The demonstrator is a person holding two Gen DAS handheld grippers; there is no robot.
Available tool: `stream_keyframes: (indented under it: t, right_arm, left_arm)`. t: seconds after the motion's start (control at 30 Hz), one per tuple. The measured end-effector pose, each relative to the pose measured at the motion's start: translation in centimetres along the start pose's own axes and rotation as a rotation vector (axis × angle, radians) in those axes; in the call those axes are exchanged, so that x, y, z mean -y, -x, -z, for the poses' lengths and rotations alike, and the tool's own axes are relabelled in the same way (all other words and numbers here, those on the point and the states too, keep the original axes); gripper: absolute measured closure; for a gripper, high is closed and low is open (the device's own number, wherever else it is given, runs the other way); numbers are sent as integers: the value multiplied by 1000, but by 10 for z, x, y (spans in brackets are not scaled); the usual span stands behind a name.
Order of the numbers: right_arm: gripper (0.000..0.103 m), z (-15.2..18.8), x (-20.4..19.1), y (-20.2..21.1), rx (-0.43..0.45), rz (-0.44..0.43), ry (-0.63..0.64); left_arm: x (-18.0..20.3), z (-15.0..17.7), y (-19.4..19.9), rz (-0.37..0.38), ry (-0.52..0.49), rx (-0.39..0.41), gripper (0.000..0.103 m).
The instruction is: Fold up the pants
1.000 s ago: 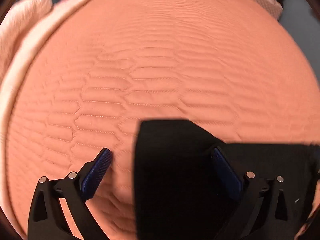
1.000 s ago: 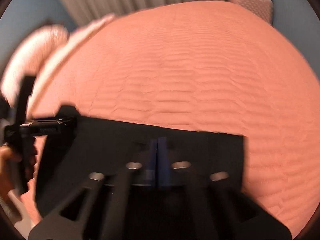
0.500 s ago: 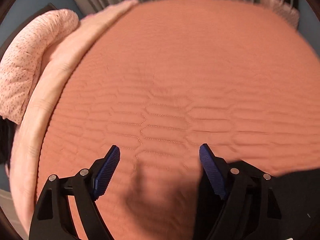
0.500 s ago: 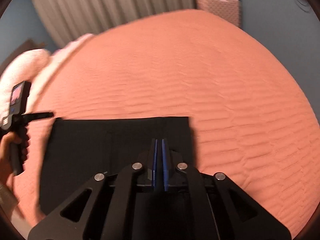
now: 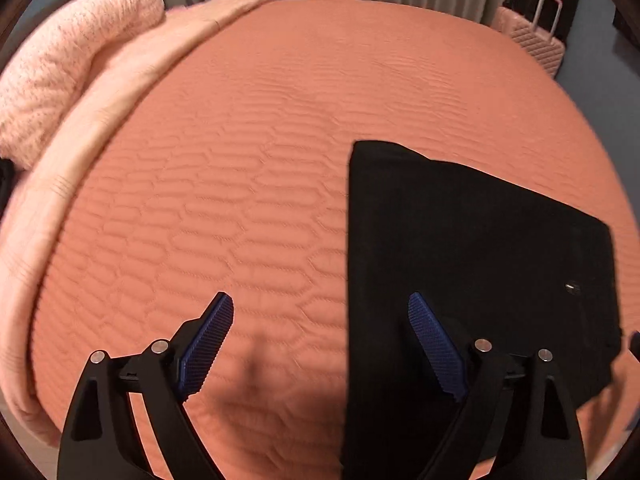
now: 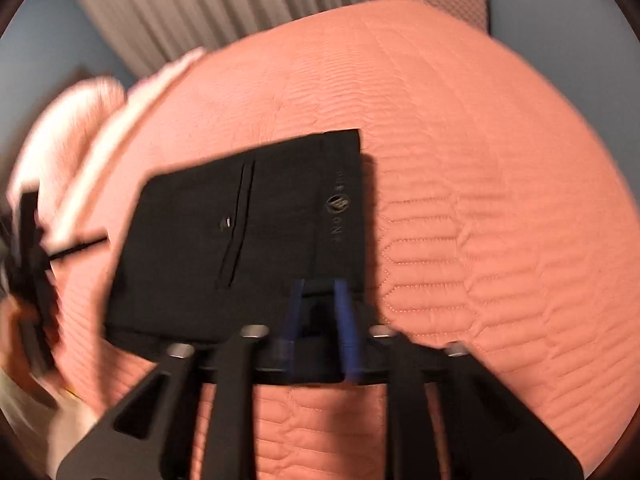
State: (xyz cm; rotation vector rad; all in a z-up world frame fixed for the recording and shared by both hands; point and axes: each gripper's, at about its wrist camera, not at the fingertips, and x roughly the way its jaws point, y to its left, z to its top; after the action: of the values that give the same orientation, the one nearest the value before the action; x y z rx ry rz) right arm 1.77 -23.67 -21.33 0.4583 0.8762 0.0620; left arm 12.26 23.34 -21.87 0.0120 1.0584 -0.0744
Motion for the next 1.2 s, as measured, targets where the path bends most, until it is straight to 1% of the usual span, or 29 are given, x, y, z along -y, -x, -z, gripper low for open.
stream_keyframes:
  t: [0.03,0.07,0.1,0.13,0.17,0.2,0.23,0.27,0.3,0.33,0.37,0.4,0.43,0.47,0.5,0.53,0.57,0.6,0.63,0.67,0.7,0.73,0.77,0.8,0.87,0.93,1.03,1.1,1.2]
  right_arm:
    - [20,-7,2,-9,-3,-20,-15]
    - [14,-12,12,-19,-39,-71,-31]
    - [15,-9,3,-33,-62,-101,-36]
    - [16,-12,-3,-52,-90,-124,-47]
    - [16,-12,-3,-57,-105,-133,-49]
    - [16,-10,-4,-64,-129,-165,-48]
    - [20,-9,-6,-73,-154,-199,-47]
    - [28,-6,-9,-81,-168,-231,-50]
    - [28,-2,-12,-85,-161,-259,-56]
    - [29,0,-17,-89,-154,-277,-56]
    - [31,1,-23,-96,-160,-274,-44]
    - [31,1,-29,-100,-152,-255,-23]
    - [31,-1,-32,-102,-146,-253,-19]
    - [31,-4,-30,-104,-146,-268,-34]
    - [31,-7,-26,-106,-144,-300,-64]
    - [31,-7,-22,-108,-142,-324,-85]
    - [38,-9,-19,-109,-142,-333,-97]
    - [57,-9,-18,-111,-152,-311,-94]
    - [65,-8,-15,-111,-160,-334,-108]
    - [73,-8,-17,-109,-151,-357,-127]
    - [76,-8,-20,-107,-144,-342,-103]
    - [76,-10,-29,-102,-133,-312,-66]
    - [78,-13,-35,-98,-121,-301,-56]
    - [78,-16,-41,-94,-107,-295,-50]
    - [79,-28,-57,-79,-60,-271,-5]
    - [79,-42,-72,-66,-18,-269,39]
    - [80,-73,-95,-53,44,-282,96]
    - [80,-97,-107,-49,91,-298,123]
    - [80,-128,-119,-45,163,-307,148]
  left_arm:
    - [-8,1,-9,50,13,-40,7]
    - [-7,7,-20,111,24,-103,7]
    - [-6,13,-30,159,40,-151,7]
    - [-5,19,-39,215,55,-175,7]
    - [-3,24,-46,252,73,-204,7]
    - [-4,28,-54,294,97,-231,7]
    - [1,33,-58,320,106,-229,7]
    - [9,38,-55,305,80,-211,7]
    - [23,45,-53,299,37,-201,7]
    - [31,46,-55,292,9,-189,7]
    - [28,39,-62,294,8,-186,8]
    - [33,35,-65,297,-2,-181,13]
    - [35,31,-67,300,-10,-174,15]
    - [32,25,-71,309,-3,-176,17]
    - [32,25,-72,339,15,-180,19]
    - [33,26,-73,351,21,-180,21]
    - [32,27,-73,356,19,-178,24]
    - [30,26,-73,354,14,-172,30]
    - [30,28,-69,355,10,-157,37]
    - [30,29,-65,359,9,-147,57]
    - [28,29,-61,360,12,-132,77]
    - [26,26,-60,357,17,-124,82]
    - [25,23,-58,353,25,-119,87]
    - [25,22,-57,350,26,-113,90]
    - [28,15,-51,326,15,-80,94]
    - [31,-2,-34,301,-25,-15,94]
    - [22,-41,-16,288,-60,53,94]
    - [11,-74,-11,284,-67,108,94]
    - [16,-110,8,270,-93,201,93]
